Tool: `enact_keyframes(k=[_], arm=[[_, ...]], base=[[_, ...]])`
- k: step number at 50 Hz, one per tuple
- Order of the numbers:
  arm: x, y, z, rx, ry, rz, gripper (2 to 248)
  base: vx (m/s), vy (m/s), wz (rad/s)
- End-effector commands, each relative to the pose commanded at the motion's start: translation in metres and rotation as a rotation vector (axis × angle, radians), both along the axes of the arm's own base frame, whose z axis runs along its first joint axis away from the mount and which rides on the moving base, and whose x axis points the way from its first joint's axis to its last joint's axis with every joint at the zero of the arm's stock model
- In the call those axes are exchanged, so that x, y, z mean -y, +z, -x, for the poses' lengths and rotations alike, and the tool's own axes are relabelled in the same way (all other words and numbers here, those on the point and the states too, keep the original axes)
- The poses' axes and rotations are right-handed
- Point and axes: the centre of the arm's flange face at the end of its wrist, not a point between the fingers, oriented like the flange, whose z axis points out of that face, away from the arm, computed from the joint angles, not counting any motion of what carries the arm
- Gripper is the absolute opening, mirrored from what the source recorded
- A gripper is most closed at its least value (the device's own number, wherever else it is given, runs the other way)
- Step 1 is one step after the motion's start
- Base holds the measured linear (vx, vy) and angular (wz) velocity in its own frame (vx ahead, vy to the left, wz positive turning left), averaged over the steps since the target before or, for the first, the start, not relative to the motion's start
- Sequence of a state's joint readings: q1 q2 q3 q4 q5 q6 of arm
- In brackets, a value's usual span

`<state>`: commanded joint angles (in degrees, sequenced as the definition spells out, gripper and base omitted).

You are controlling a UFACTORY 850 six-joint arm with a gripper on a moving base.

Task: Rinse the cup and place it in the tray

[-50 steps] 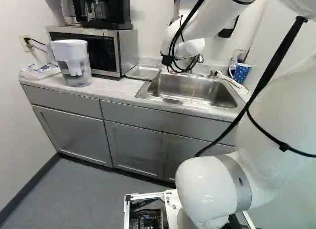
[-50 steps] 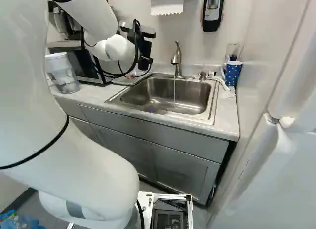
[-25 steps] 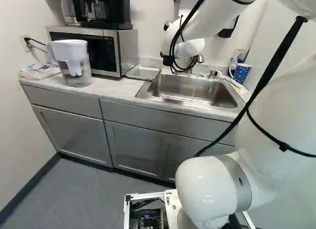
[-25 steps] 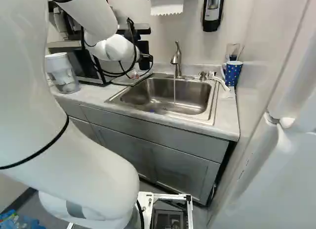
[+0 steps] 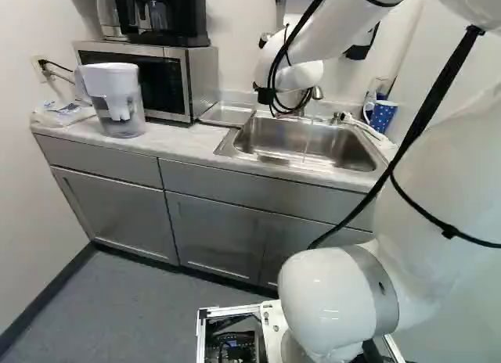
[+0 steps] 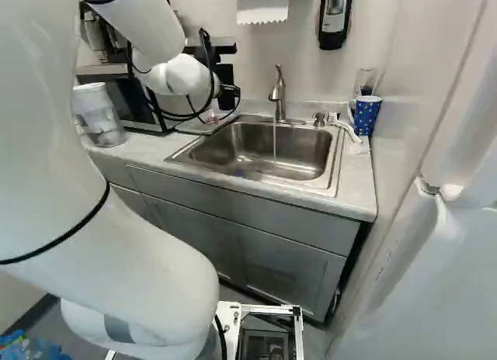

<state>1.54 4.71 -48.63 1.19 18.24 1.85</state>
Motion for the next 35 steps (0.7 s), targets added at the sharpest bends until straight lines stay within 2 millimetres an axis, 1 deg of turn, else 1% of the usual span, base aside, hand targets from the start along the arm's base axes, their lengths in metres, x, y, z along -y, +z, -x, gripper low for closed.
enact_keyframes(k=[15,35], arm=[[-0.016,0.001,-0.016,0.008,0.030,0.000,124],[-0.045,0.004,-0.034,0.034,0.084,-0.002,124]], base=[[0.000,0.000,0.000],[0.000,0.000,0.000]])
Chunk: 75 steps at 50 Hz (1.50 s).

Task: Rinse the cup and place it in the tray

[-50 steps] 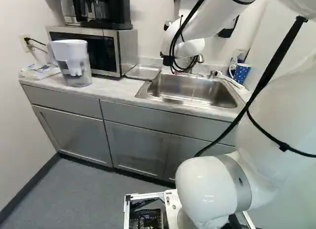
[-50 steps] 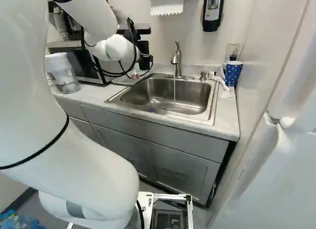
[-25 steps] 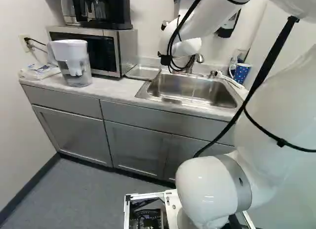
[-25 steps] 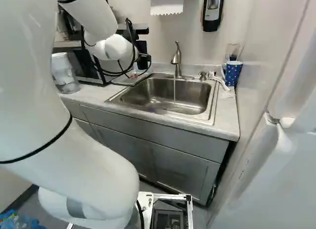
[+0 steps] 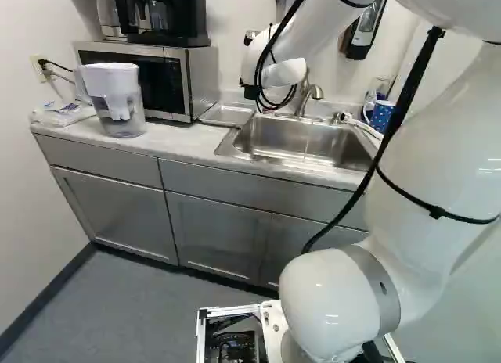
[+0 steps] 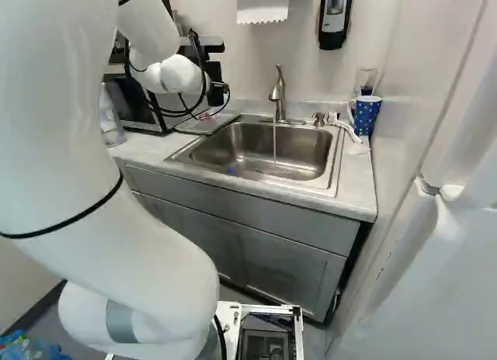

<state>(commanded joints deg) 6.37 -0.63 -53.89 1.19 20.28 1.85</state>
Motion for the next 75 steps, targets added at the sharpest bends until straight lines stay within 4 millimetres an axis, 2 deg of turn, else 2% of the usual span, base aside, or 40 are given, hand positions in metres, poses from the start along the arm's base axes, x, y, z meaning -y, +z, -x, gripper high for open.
enact_keyframes(k=[16,34,47,75], arm=[[-0.019,-0.001,-0.017,0.000,0.031,0.000,124],[-0.035,-0.018,-0.043,-0.020,0.052,0.003,124],[-0.040,-0.033,-0.056,-0.041,0.057,0.006,124],[-0.041,-0.061,-0.066,-0.042,0.055,0.007,124]], base=[[0.000,0.000,0.000],[0.000,0.000,0.000],[0.000,0.000,0.000],[0.000,0.000,0.000]])
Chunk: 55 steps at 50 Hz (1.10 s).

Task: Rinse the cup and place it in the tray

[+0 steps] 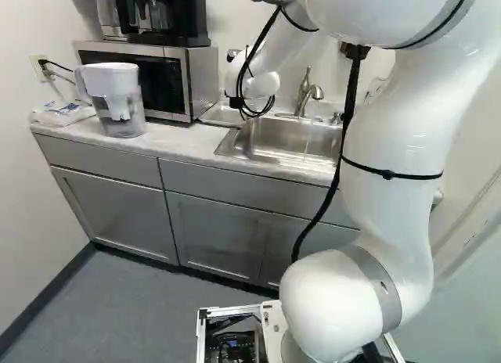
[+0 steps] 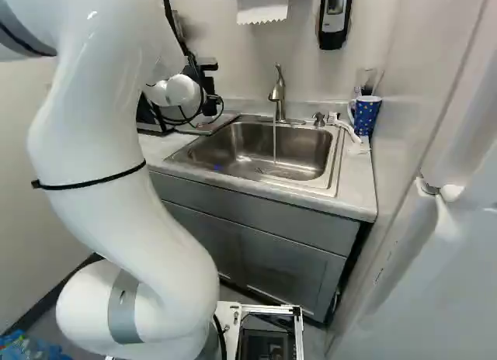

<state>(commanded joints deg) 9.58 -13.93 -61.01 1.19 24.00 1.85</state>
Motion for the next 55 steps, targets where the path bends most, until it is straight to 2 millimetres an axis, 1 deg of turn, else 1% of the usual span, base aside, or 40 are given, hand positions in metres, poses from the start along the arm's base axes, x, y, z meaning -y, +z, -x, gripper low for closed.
enact_keyframes(k=[26,41,55], arm=[[-0.001,-0.024,-0.005,0.012,0.000,0.000,124],[-0.003,-0.038,-0.008,0.023,0.032,0.028,124],[-0.004,-0.053,-0.010,-0.001,0.034,0.033,124]], base=[[0.000,0.000,0.000],[0.000,0.000,0.000],[0.000,0.000,0.000]])
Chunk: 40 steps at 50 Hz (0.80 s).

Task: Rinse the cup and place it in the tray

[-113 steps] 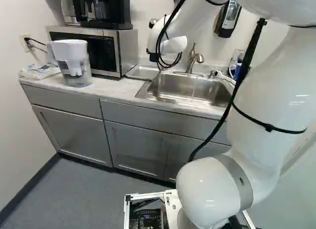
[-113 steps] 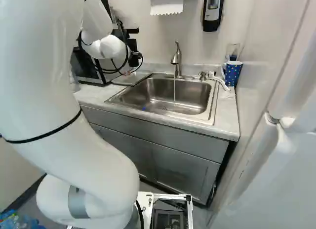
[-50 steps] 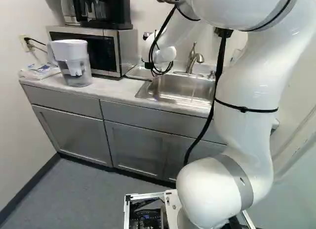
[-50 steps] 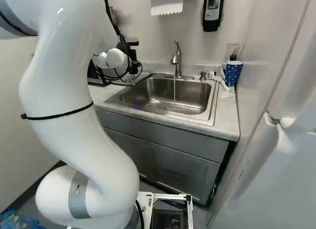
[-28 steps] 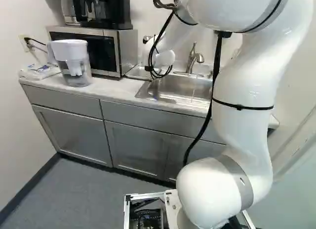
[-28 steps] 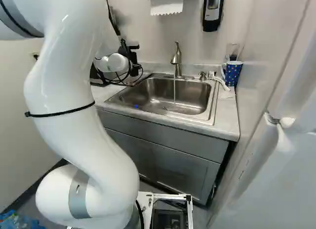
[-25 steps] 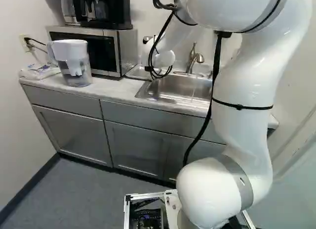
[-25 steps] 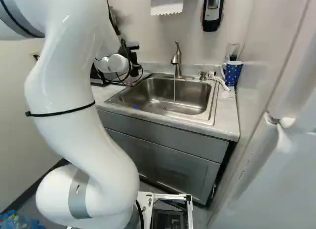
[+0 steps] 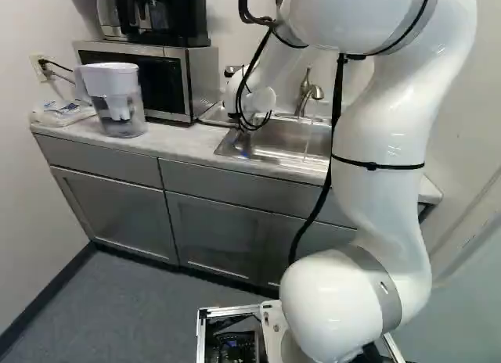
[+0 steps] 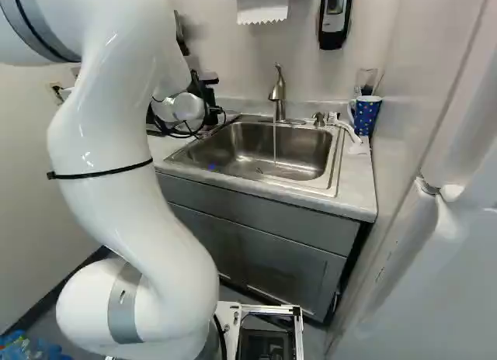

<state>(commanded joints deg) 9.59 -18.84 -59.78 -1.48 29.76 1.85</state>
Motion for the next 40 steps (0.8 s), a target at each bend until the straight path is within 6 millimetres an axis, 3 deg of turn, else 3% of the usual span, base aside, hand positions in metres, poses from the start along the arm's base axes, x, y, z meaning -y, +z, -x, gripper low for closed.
enact_keyframes(k=[40], arm=[[0.0000,0.0000,0.0000,0.000,0.000,0.000,124]], base=[[0.000,0.000,0.000]])
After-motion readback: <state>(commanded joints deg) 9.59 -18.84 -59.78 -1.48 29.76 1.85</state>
